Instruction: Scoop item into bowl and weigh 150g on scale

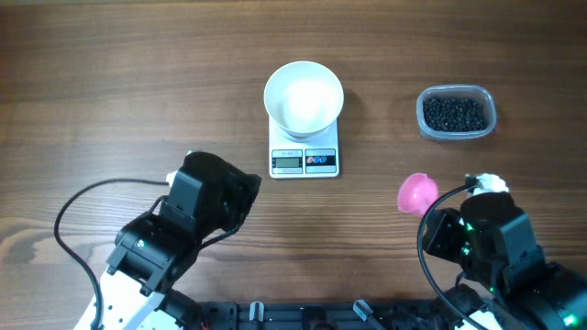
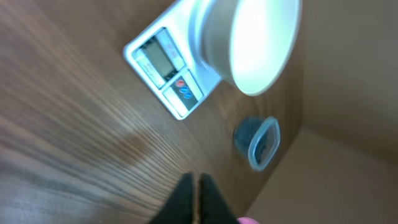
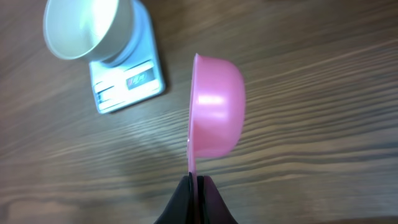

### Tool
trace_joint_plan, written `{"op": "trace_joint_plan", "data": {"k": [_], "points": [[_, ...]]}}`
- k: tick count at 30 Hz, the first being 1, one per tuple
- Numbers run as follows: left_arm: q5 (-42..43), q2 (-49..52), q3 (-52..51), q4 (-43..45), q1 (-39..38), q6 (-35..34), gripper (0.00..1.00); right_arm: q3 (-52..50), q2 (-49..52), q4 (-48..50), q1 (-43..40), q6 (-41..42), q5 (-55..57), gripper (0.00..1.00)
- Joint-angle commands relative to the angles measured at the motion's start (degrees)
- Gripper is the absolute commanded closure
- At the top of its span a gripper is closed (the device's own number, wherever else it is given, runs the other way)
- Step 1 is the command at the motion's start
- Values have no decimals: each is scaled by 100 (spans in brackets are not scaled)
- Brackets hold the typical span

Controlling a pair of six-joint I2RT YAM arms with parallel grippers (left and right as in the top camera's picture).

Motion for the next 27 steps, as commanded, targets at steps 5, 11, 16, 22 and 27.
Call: {"op": "trace_joint_plan", "data": {"k": [5, 11, 16, 22, 27], "points": [[636, 459, 236, 225, 24, 2809, 96, 1174, 566, -562, -20, -103, 1147, 96], [667, 1801, 1451, -837, -35, 4638, 96, 1803, 1370, -769, -20, -107, 1394, 96], [210, 2857, 2006, -911, -341, 5379, 96, 1829, 1873, -680, -48, -98, 1419, 96], [-31, 3834, 2004, -306, -793, 5396, 96, 1829, 2249, -398, -310, -59, 1410, 96], [-896, 4378, 2002, 142, -1207, 5390, 96, 1829, 2284, -205, -638, -87, 1364, 96]]}}
